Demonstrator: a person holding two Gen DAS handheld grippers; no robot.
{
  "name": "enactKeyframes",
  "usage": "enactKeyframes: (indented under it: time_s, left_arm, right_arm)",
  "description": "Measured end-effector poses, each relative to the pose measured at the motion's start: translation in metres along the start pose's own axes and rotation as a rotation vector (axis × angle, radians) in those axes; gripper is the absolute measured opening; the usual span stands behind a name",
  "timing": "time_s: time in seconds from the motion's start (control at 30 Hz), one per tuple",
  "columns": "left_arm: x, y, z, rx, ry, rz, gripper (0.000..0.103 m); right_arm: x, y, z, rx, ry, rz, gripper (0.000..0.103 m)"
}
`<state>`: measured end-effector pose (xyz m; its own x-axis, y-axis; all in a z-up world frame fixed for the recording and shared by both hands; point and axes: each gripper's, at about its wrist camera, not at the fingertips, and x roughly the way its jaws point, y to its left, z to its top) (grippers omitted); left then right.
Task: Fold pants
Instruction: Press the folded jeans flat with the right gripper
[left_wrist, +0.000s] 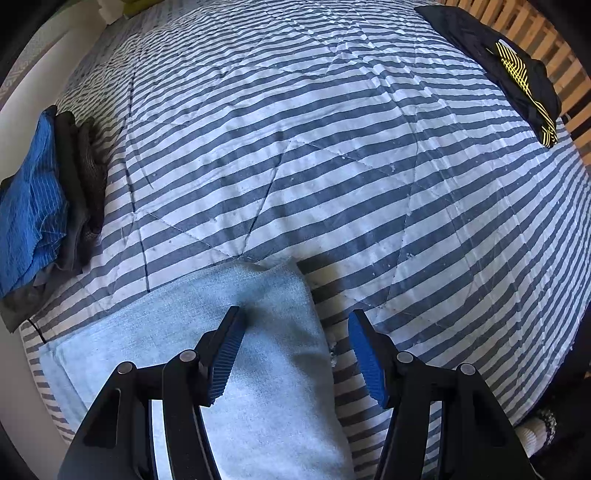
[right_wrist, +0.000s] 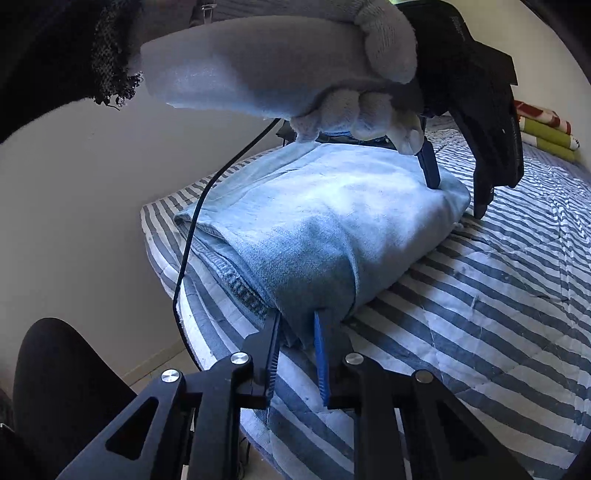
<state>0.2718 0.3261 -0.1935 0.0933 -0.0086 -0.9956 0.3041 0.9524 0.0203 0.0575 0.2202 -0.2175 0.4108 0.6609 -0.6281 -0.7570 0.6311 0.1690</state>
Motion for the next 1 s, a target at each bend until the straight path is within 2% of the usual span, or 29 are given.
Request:
enactKeyframes:
  time_s: [0.07, 0.2, 0.3, 0.43, 0.5, 0.53, 0.57, 0.63, 0.7, 0.73, 0.77, 0.8, 0.83, 0.9, 1.0]
  left_arm:
    - [0.001, 0.000, -0.001, -0.008, -0.007, -0.005, 0.062]
    - [0.007, 0.006, 0.002, -0.039, -0.008, -0.033, 0.062]
    - [0.011, 0.005, 0.005, -0.027, -0.005, -0.025, 0.062]
    - [0.014, 0.007, 0.009, -0.030, -0.008, -0.027, 0.062]
    - [0.017, 0.011, 0.011, -0.045, -0.006, -0.057, 0.062]
    - [0.018, 0.013, 0.013, -0.044, -0.012, -0.052, 0.062]
    - [0.019, 0.014, 0.014, -0.046, -0.008, -0.057, 0.062]
    - [0.017, 0.016, 0.015, -0.041, -0.012, -0.065, 0.062]
    - [0.007, 0.020, 0.013, -0.035, -0.032, -0.088, 0.062]
    - [-0.002, 0.022, 0.008, -0.042, -0.042, -0.093, 0.062]
    - [-0.008, 0.025, 0.004, -0.046, -0.050, -0.096, 0.062]
    - [-0.014, 0.029, -0.001, -0.055, -0.058, -0.097, 0.062]
    - [-0.019, 0.033, -0.007, -0.073, -0.066, -0.098, 0.062]
    - [-0.027, 0.043, -0.017, -0.106, -0.075, -0.115, 0.062]
    - [-0.034, 0.049, -0.038, -0.153, -0.072, -0.102, 0.062]
  right_arm:
    - [-0.005, 0.000, 0.003, 0.019, -0.011, 0.016, 0.006]
    - [-0.011, 0.006, 0.009, 0.044, -0.018, 0.016, 0.005]
    - [-0.018, 0.020, 0.007, -0.038, -0.047, -0.017, 0.003]
    - [-0.003, -0.002, 0.006, 0.072, 0.023, 0.026, 0.002]
    - [-0.018, 0.018, 0.008, -0.011, -0.030, 0.007, 0.002]
    - [-0.024, 0.028, 0.008, -0.051, -0.042, 0.048, 0.000]
    - [-0.025, 0.031, 0.008, -0.046, -0.019, 0.133, 0.000]
    - [-0.024, 0.028, 0.008, -0.013, -0.010, 0.085, 0.000]
    - [-0.026, 0.008, 0.010, 0.077, -0.003, 0.109, 0.000]
    - [-0.027, 0.002, 0.010, 0.084, 0.000, 0.079, 0.002]
    - [-0.027, -0.001, 0.009, 0.069, 0.003, 0.064, 0.008]
    - [-0.024, -0.002, 0.007, 0.050, 0.019, 0.058, 0.016]
    - [-0.023, -0.004, 0.005, 0.044, 0.022, 0.054, 0.031]
    - [-0.015, 0.000, 0.004, 0.041, 0.023, 0.040, 0.032]
    - [-0.005, 0.000, 0.001, 0.021, 0.049, 0.047, 0.032]
